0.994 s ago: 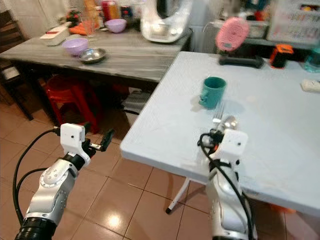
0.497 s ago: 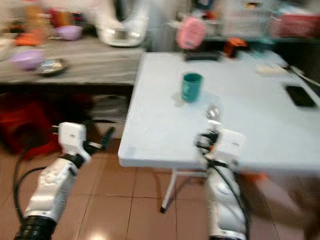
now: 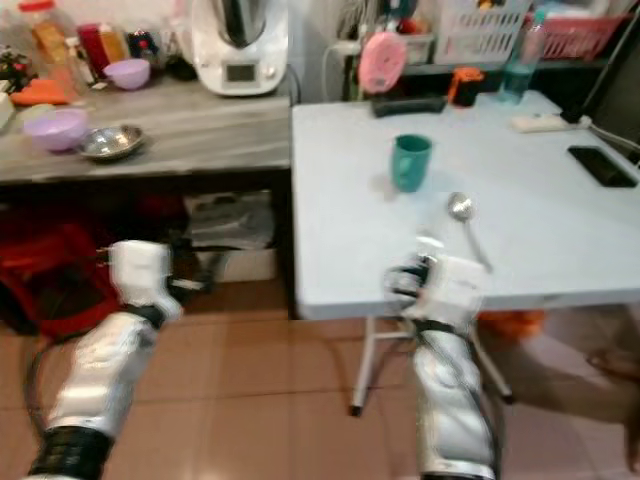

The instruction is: Setting the table

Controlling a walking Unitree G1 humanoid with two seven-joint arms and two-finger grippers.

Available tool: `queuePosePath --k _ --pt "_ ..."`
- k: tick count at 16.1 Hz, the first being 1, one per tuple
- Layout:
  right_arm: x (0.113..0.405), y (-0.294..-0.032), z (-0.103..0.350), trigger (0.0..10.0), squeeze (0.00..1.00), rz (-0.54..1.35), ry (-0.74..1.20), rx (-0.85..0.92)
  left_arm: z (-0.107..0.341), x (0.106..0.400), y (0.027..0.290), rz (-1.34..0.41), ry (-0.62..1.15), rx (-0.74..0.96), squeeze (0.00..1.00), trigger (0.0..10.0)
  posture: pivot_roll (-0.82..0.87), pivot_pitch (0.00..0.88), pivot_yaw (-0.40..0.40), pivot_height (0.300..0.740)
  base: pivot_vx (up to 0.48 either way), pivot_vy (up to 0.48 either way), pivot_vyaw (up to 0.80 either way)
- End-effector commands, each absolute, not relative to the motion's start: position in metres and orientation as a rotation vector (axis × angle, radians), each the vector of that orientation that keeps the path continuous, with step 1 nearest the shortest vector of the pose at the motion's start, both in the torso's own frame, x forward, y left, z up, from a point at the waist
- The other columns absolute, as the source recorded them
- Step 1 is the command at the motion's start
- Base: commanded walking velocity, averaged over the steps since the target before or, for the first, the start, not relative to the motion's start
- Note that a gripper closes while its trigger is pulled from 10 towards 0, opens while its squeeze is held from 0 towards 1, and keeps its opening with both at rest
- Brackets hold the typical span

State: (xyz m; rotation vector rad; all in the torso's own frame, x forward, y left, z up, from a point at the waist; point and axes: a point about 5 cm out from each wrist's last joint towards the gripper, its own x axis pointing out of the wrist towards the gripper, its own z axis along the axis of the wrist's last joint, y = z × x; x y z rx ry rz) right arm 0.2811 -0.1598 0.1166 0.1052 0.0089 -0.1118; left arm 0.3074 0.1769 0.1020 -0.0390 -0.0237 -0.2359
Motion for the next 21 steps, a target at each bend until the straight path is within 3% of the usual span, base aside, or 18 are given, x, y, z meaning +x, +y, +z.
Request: queuePosePath --k 1,9,17,21 --pt "0.2821 -0.1679 0.1227 10.0 0.0 -0.137 -0.025 0.065 0.1058 0.3102 0.1704 -0.246 -0.039 -0.038 0.0 10.0 -0.01 0.0 0.058 0.74 0.0 0.45 0.0" --pt "0.2825 -0.1678 0.1267 10.0 0.0 -0.099 -0.053 0.103 0.1065 0.3145 0.1765 -0.178 -0.04 -0.023 0.0 10.0 -0.01 0.0 0.057 0.74 0.0 0.45 0.0" --pt "0.2831 -0.1695 0.1256 10.0 0.0 -0.108 -0.05 0.123 0.1063 0.3163 0.175 -0.171 -0.041 -0.015 0.0 10.0 -0.01 0.0 0.06 0.74 0.0 0.451 0.69" --pt "0.2824 -0.1699 0.1254 10.0 0.0 -0.108 -0.049 0.126 0.1057 0.3164 0.1756 -0.143 -0.045 -0.014 0.0 10.0 -0.02 0.0 0.058 0.74 0.0 0.308 0.0"
